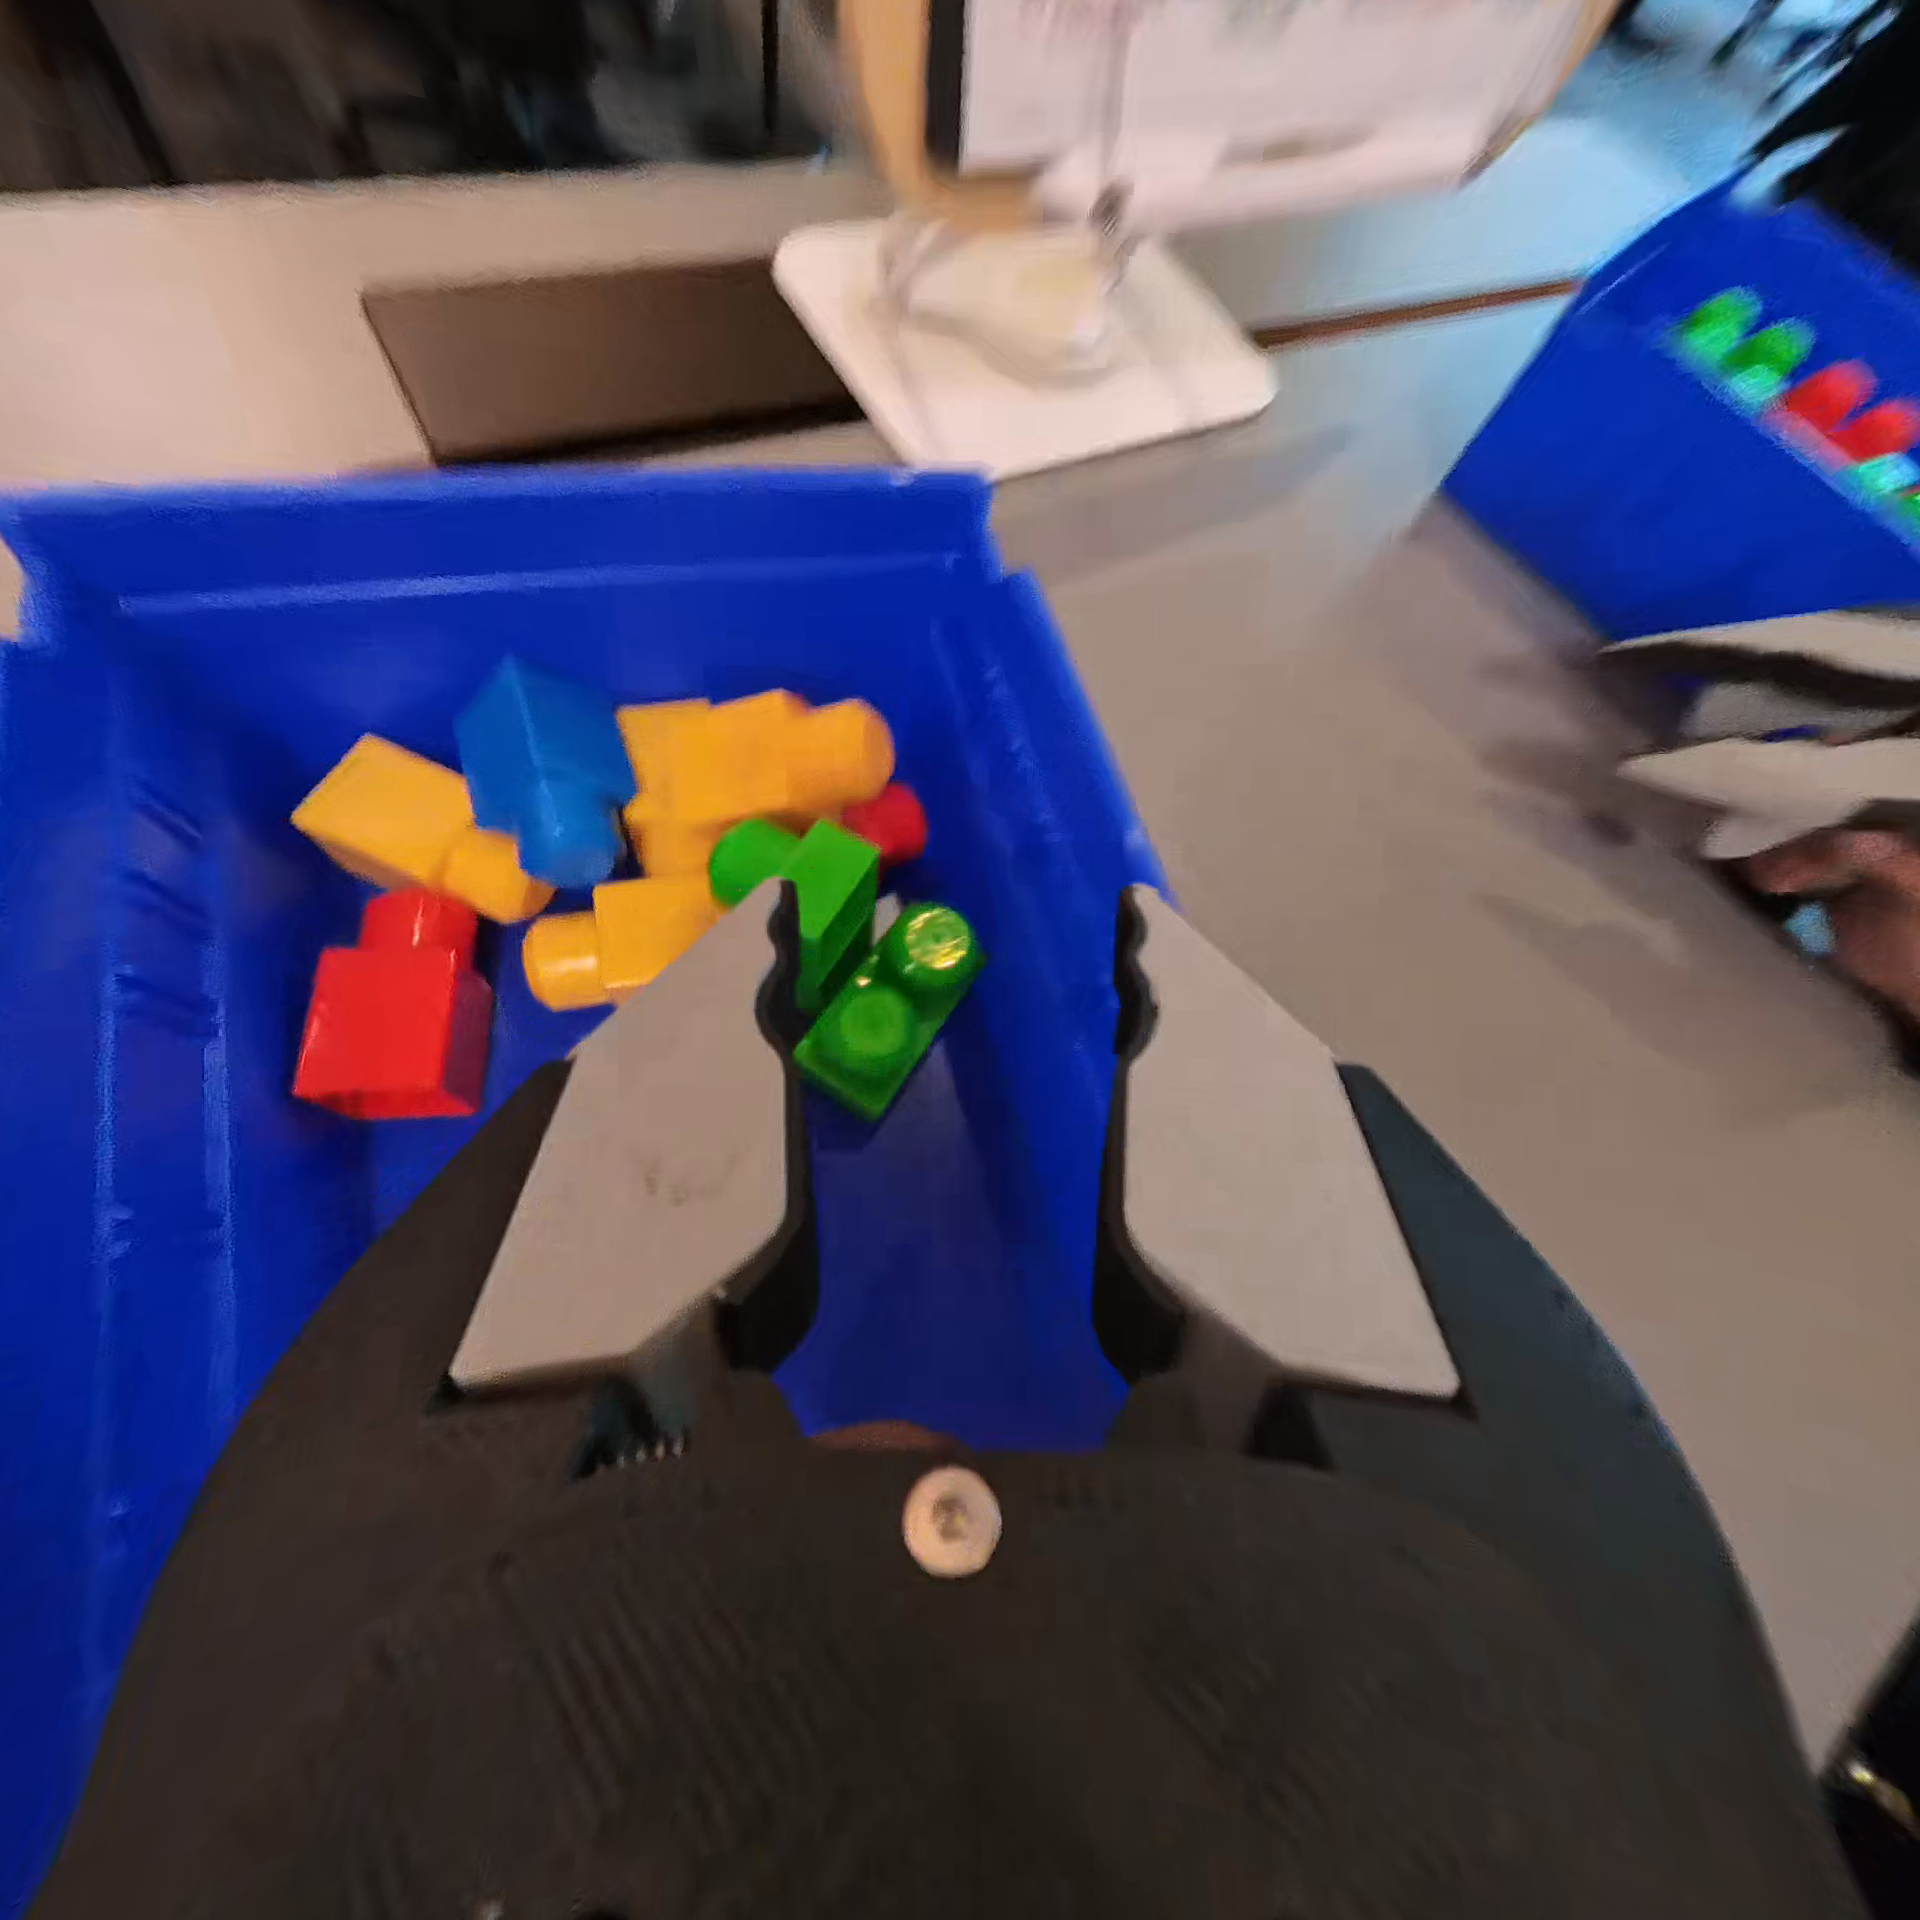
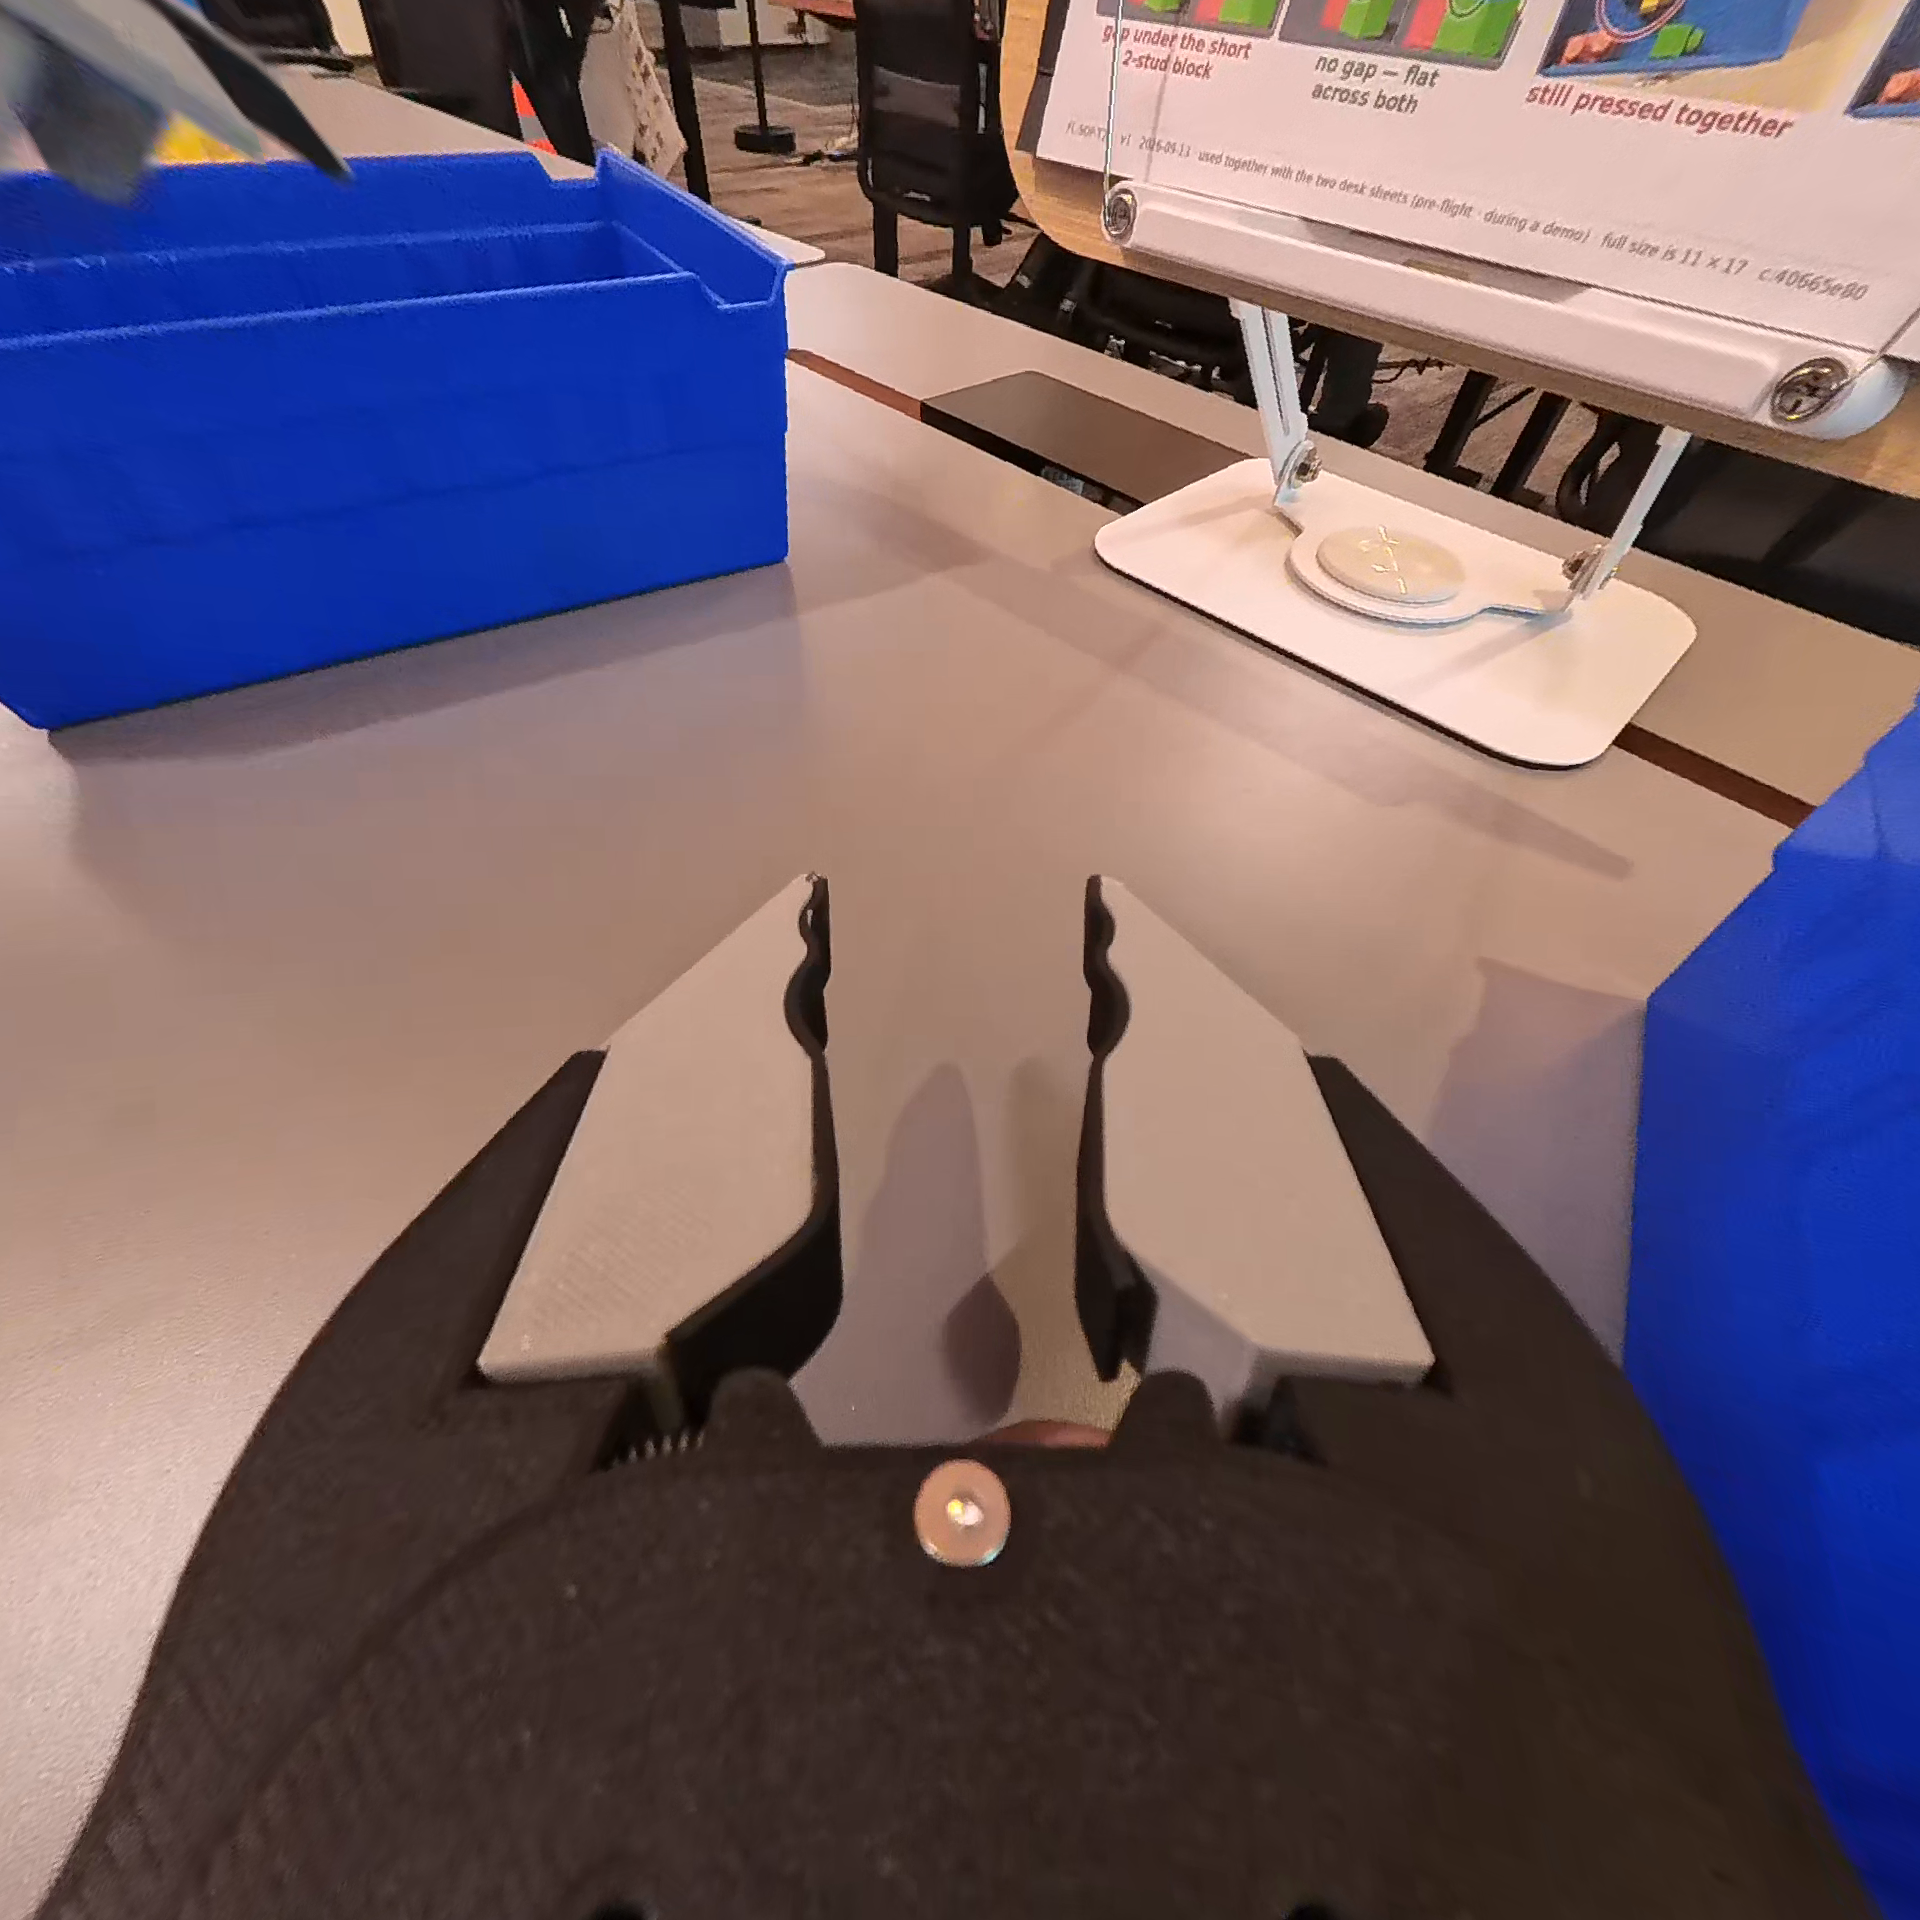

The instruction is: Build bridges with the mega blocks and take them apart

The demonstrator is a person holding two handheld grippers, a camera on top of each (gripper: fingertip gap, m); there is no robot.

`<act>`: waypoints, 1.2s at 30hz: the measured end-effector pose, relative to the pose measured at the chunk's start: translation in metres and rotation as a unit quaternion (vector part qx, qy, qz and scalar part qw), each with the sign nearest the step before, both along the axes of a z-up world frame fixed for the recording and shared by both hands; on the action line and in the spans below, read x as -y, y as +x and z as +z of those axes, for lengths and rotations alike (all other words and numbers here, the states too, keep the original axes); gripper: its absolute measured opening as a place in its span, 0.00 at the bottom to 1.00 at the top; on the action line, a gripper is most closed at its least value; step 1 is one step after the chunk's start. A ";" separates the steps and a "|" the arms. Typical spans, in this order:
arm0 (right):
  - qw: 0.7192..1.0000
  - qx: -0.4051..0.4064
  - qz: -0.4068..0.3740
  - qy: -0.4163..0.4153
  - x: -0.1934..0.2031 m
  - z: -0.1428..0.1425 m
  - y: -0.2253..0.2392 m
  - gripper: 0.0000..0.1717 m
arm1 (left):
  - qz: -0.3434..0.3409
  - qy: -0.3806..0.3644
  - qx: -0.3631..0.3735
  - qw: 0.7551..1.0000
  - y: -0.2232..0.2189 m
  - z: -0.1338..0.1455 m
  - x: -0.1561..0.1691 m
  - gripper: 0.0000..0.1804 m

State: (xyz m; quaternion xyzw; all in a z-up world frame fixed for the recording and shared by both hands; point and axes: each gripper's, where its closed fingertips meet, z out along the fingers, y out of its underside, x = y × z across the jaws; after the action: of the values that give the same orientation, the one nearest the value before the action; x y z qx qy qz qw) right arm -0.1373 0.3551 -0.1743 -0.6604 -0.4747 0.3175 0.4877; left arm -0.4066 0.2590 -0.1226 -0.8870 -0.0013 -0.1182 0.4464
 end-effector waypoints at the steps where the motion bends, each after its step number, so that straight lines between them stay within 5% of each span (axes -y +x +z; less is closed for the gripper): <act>1: 1.000 0.000 -0.001 0.000 0.000 0.000 0.000 0.27 | 0.013 -0.015 -0.013 1.000 -0.006 -0.014 -0.005 0.34; 9: 1.000 -0.007 -0.007 -0.008 -0.002 0.001 0.005 0.26 | 0.083 -0.114 -0.012 0.990 -0.024 -0.074 -0.034 0.36; 11: 1.000 -0.007 -0.005 -0.010 -0.002 0.001 0.004 0.26 | 0.087 -0.108 -0.023 0.990 -0.027 -0.076 -0.038 0.27; 16: 1.000 -0.006 0.004 -0.008 0.002 0.002 0.003 0.26 | 0.087 -0.102 -0.042 0.990 -0.035 -0.075 -0.032 0.27; 22: 0.999 -0.022 0.026 -0.012 0.011 0.011 0.000 0.26 | 0.059 0.009 -0.049 0.997 -0.033 -0.022 -0.011 0.27; 28: 0.990 -0.049 0.112 -0.074 0.046 0.019 -0.013 0.26 | -0.066 0.155 -0.083 0.982 0.039 0.042 0.009 0.26; 36: 0.899 -0.156 0.315 -0.262 0.114 0.054 -0.018 0.29 | -0.309 0.313 -0.095 0.893 0.213 0.083 0.049 0.27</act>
State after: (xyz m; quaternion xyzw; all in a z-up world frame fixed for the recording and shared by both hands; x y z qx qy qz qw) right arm -0.1549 0.2408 -0.1203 -0.5223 -0.4754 0.6664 0.2387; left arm -0.1935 0.2096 -0.0395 -0.6643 0.3523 -0.1598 0.6396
